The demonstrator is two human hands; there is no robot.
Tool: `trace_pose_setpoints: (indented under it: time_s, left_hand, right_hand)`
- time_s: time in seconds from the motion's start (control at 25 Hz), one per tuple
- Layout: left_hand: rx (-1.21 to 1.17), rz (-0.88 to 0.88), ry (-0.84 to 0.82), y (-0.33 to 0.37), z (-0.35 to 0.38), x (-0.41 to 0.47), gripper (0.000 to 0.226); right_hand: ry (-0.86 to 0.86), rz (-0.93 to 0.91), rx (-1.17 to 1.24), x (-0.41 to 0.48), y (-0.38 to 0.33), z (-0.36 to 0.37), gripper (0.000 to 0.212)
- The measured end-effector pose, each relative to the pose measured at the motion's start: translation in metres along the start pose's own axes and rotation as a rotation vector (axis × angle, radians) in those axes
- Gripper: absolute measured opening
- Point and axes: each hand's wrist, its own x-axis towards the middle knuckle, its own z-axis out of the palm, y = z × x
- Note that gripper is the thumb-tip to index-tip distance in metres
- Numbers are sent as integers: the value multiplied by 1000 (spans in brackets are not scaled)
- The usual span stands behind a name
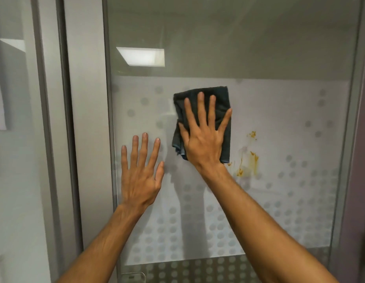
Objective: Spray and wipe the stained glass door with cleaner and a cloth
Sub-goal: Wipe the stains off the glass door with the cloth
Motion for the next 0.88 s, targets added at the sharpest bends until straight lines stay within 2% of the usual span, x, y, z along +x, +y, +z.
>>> trace_pose_setpoints:
  time_s: [0.08, 0.16, 0.4, 0.52, 0.68, 0.88]
  left_hand:
    - [10, -4, -1, 1, 3, 2, 67]
    - [11, -15, 3, 4, 5, 1, 67]
    - [12, -20, 11, 4, 9, 2, 66]
    - [15, -22, -3, 5, 8, 2, 67]
    - [16, -20, -26, 4, 5, 2, 68]
    - [26, -16, -30, 4, 2, 2, 69]
  right_hand:
    - [10, 142, 29, -11, -3, 1, 60]
    - [2, 180, 47, -42, -7, 3, 62]
    - [-107, 15, 59, -174, 10, 7, 66]
    - [-201, -85, 29, -209, 19, 3, 68]
    - [-177, -121, 51, -174, 22, -3, 64]
    - [-80, -222, 26, -23, 39, -8, 60]
